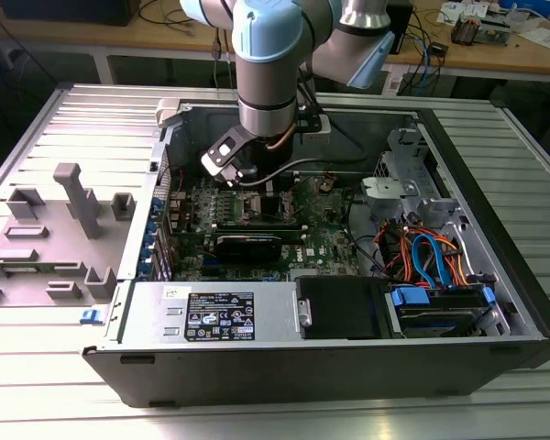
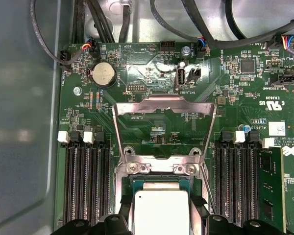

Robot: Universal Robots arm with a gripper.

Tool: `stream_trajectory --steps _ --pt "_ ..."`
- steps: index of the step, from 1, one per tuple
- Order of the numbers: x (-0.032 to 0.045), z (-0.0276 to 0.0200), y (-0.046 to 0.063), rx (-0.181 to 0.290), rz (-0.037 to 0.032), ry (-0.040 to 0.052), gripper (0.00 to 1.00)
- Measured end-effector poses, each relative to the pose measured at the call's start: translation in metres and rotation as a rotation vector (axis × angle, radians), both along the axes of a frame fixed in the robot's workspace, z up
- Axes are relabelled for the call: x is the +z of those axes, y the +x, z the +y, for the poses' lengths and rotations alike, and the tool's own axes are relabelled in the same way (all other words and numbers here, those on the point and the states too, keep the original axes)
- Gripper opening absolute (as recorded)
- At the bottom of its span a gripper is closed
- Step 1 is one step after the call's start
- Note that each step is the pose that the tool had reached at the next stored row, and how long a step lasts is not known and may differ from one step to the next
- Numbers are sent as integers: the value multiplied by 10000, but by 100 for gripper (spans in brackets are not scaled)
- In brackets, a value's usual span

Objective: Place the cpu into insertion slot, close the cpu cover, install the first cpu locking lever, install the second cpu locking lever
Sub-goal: 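Place the cpu into insertion slot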

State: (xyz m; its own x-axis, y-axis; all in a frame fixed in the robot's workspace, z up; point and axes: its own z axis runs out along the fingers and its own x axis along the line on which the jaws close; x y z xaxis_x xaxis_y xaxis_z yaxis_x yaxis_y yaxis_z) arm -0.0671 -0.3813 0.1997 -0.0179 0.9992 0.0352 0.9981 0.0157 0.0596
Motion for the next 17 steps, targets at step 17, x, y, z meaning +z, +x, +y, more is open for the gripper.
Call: stream_trajectory --steps 17 --pt "-6 31 0 -75 2 -218 54"
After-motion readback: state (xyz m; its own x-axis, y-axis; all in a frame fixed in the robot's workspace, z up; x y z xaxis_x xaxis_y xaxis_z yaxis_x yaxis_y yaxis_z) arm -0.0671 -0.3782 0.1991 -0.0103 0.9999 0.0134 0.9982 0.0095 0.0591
